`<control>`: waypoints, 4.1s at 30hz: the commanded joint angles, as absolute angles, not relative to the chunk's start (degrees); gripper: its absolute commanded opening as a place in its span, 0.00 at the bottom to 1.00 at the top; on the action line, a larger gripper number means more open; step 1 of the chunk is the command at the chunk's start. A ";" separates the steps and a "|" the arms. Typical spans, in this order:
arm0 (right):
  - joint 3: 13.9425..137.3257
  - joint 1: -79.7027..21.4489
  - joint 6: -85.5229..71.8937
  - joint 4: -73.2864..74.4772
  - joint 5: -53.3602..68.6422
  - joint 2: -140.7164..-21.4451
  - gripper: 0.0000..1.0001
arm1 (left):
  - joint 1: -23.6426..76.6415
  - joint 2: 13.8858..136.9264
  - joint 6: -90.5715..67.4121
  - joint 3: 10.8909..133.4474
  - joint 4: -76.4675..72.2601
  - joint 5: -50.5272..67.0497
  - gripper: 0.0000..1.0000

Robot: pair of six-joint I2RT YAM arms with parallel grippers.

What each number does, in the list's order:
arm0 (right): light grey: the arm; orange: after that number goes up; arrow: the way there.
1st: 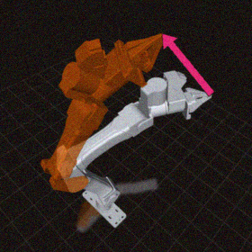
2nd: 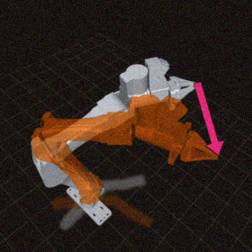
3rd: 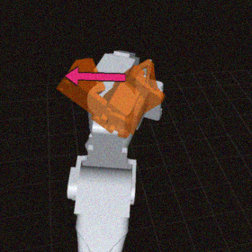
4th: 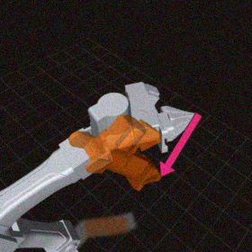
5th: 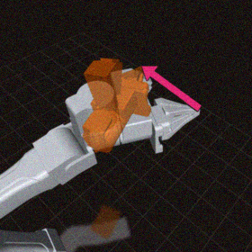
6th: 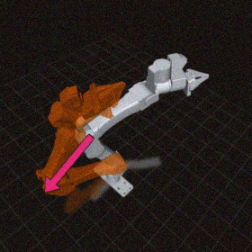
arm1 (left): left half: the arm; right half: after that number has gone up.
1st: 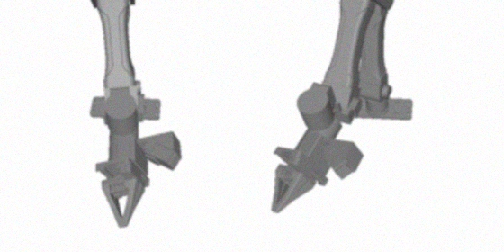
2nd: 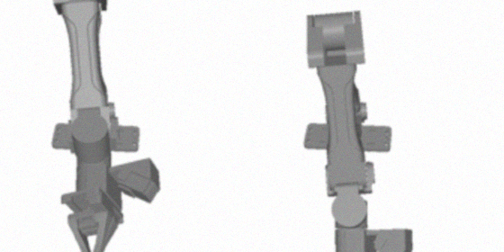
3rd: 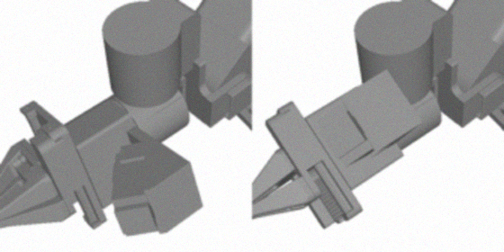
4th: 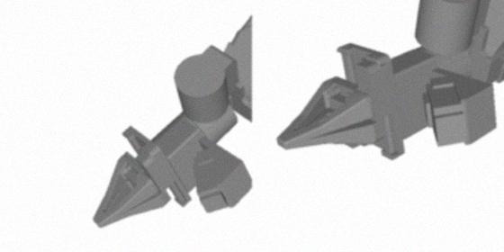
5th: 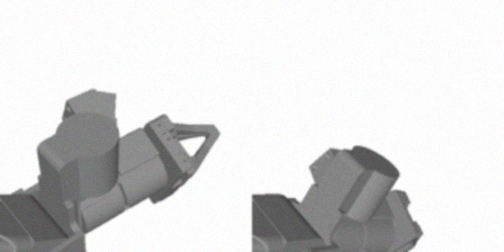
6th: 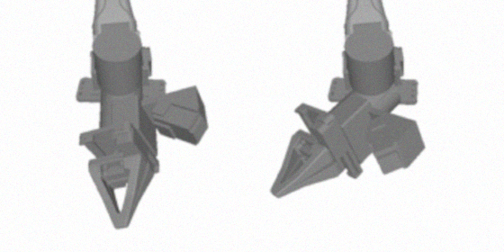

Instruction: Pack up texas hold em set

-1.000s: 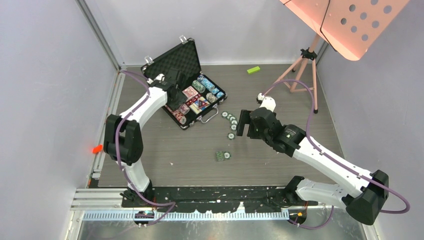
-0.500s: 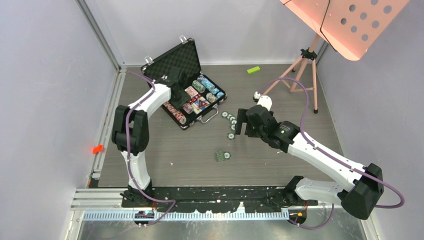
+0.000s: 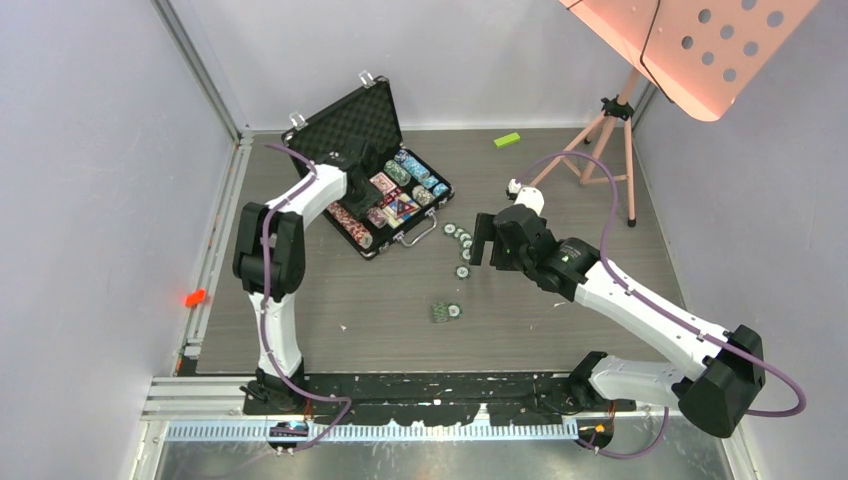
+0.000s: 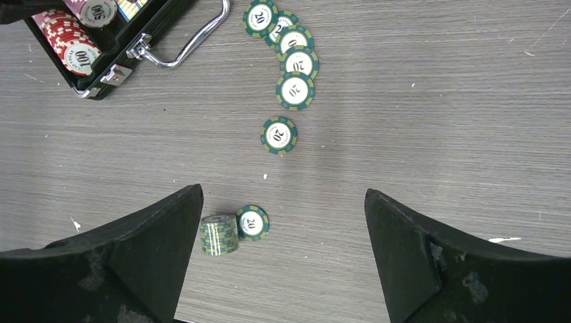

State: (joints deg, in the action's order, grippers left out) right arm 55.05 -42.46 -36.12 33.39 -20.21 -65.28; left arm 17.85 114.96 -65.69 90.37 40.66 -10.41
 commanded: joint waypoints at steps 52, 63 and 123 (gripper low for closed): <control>55.36 -40.17 -38.09 32.89 -19.98 -63.07 0.95 | 17.71 88.08 -34.89 75.99 25.21 19.10 1.00; 52.87 -40.06 -38.91 35.52 -20.68 -55.53 0.96 | 21.36 79.27 -37.35 60.76 5.91 40.76 1.00; 49.49 -31.68 -43.53 30.81 0.52 -70.66 0.71 | 41.14 72.88 -54.23 39.98 14.37 14.49 0.96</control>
